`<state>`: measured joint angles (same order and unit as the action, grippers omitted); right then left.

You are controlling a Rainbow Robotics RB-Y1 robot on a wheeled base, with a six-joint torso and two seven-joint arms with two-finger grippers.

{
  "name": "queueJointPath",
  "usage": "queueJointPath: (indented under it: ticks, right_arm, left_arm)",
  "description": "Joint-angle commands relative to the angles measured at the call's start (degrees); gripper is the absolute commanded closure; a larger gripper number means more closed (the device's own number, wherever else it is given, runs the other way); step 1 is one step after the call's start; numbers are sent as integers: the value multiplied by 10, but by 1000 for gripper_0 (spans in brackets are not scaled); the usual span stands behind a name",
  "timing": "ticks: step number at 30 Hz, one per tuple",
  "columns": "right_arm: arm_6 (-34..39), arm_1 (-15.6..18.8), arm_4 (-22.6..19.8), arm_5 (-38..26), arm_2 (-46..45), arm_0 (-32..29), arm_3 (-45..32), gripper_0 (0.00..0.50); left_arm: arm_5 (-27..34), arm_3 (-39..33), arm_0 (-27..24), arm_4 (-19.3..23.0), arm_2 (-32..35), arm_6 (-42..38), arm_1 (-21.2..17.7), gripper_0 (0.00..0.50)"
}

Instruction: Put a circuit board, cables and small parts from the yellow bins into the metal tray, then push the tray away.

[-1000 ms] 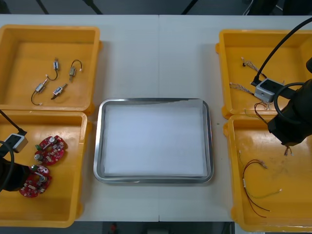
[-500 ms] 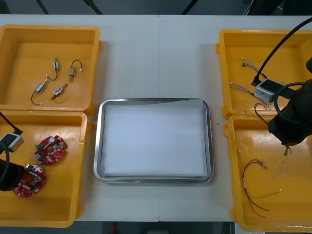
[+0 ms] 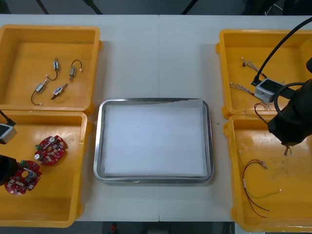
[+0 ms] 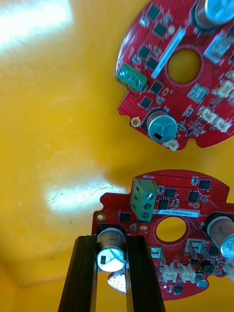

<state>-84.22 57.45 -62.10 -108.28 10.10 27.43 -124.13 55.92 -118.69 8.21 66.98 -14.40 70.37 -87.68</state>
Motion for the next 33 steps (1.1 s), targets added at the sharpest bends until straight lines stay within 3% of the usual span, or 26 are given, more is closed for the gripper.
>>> queueJointPath:
  ticks: [1, 8, 12, 18, 25, 28, 29, 30, 33]
  right_arm:
    - [-17, 20, 4, 4, 2, 14, -2, 500]
    - [-17, 20, 4, 4, 2, 14, -2, 500]
    - [-17, 20, 4, 4, 2, 14, -2, 500]
    - [-17, 20, 4, 4, 2, 14, -2, 500]
    - [-17, 20, 4, 4, 2, 14, -2, 500]
    - [-17, 20, 4, 4, 2, 14, -2, 500]
    - [-17, 20, 4, 4, 2, 14, -2, 500]
    - [-17, 20, 4, 4, 2, 14, -2, 500]
    - [-17, 20, 4, 4, 2, 14, -2, 500]
  left_arm:
    - [46, -15, -5, 40, 72, 6, -21, 500]
    - [135, -19, -5, 98, 191, 5, 5, 500]
    - [177, -21, -7, 106, 240, 2, 20, 500]
    - [234, -15, -65, 114, 257, -14, 45, 500]
    - [271, 1, -150, 102, 220, -67, 73, 500]
    - [287, 3, -228, 69, 148, -138, 88, 500]
    - [287, 3, -228, 69, 148, -138, 88, 500]
    - [291, 2, -267, 49, 108, -175, 101, 500]
    - [307, -1, -317, 9, 58, -235, 127, 500]
